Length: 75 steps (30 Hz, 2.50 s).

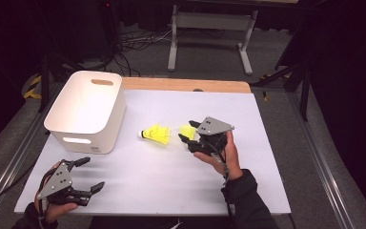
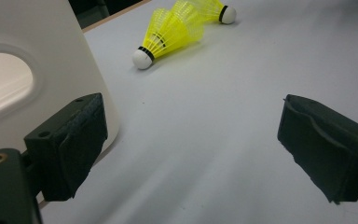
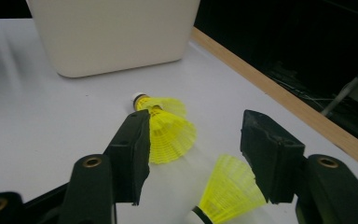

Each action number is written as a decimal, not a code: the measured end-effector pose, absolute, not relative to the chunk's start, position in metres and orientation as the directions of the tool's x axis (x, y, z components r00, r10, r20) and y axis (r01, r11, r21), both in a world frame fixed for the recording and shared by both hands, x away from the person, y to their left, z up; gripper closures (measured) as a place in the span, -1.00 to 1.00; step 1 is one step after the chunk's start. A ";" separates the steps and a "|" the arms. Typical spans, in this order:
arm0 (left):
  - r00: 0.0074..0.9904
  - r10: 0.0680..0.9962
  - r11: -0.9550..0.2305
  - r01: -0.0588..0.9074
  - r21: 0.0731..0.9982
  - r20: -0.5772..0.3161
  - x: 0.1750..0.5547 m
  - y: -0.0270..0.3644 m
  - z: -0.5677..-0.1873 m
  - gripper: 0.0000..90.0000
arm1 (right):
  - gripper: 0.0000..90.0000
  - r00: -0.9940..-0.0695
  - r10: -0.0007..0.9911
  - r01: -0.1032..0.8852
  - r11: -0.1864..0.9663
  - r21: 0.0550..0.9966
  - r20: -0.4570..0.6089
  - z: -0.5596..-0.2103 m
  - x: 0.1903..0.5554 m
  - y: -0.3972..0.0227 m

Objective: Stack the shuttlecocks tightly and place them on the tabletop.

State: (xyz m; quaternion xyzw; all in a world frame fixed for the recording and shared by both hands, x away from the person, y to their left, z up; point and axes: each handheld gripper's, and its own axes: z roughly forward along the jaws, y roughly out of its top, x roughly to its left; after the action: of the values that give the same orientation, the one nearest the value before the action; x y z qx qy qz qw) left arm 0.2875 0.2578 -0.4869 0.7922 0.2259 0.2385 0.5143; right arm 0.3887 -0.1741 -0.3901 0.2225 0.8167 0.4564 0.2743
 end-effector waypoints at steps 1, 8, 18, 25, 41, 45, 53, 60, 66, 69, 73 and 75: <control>0.785 0.602 -0.372 0.112 0.921 0.148 0.288 0.258 -0.487 -0.80 | -0.08 -0.738 0.629 0.119 0.478 0.870 -0.244 -0.389 0.390 -0.179; 0.784 0.603 -0.373 0.111 0.921 0.150 0.288 0.257 -0.487 -0.80 | -0.26 -0.693 0.685 0.169 0.459 0.872 -0.226 -0.389 0.402 -0.200; 0.783 0.603 -0.374 0.109 0.921 0.151 0.288 0.258 -0.487 -0.80 | -0.43 -0.741 0.657 0.297 0.504 0.811 -0.136 -0.399 0.451 -0.188; 0.786 0.599 -0.377 0.105 0.920 0.155 0.287 0.258 -0.486 -0.80 | -0.40 -0.792 0.603 0.393 0.626 0.673 -0.098 -0.412 0.490 -0.163; 0.793 0.590 -0.372 0.099 0.923 0.153 0.287 0.259 -0.485 -0.80 | 0.46 -0.838 0.546 0.481 0.747 0.459 -0.011 -0.432 0.517 -0.143; 0.792 0.590 -0.374 0.100 0.922 0.154 0.286 0.258 -0.485 -0.80 | 0.71 -0.841 0.541 0.480 0.749 0.456 -0.003 -0.430 0.515 -0.143; 0.787 0.596 -0.377 0.098 0.921 0.160 0.287 0.258 -0.485 -0.80 | 0.98 -0.835 0.550 0.459 0.691 0.559 0.006 -0.412 0.504 -0.147; 0.781 0.604 -0.372 0.100 0.923 0.159 0.287 0.258 -0.485 -0.80 | 0.97 -0.801 0.598 0.381 0.551 0.742 -0.032 -0.402 0.488 -0.147; 0.779 0.606 -0.376 0.101 0.921 0.162 0.286 0.258 -0.485 -0.80 | 0.97 -0.787 0.617 0.352 0.473 0.808 -0.018 -0.417 0.476 -0.146; 0.779 0.605 -0.379 0.098 0.920 0.165 0.286 0.258 -0.485 -0.80 | 0.94 -0.773 0.634 0.359 0.425 0.831 0.009 -0.426 0.469 -0.152; 0.778 0.605 -0.381 0.099 0.919 0.167 0.287 0.258 -0.485 -0.80 | 0.88 -0.759 0.651 0.358 0.391 0.848 0.021 -0.431 0.460 -0.160; 0.778 0.606 -0.381 0.099 0.919 0.167 0.286 0.257 -0.486 -0.80 | 0.86 -0.761 0.648 0.359 0.379 0.853 0.033 -0.432 0.457 -0.165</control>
State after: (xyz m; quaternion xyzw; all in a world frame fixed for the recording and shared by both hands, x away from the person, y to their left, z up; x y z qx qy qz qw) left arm 0.2864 0.2572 -0.4855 0.7930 0.2224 0.2484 0.5099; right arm 0.4566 -0.1654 -0.4323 0.3087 0.8156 0.4640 0.1555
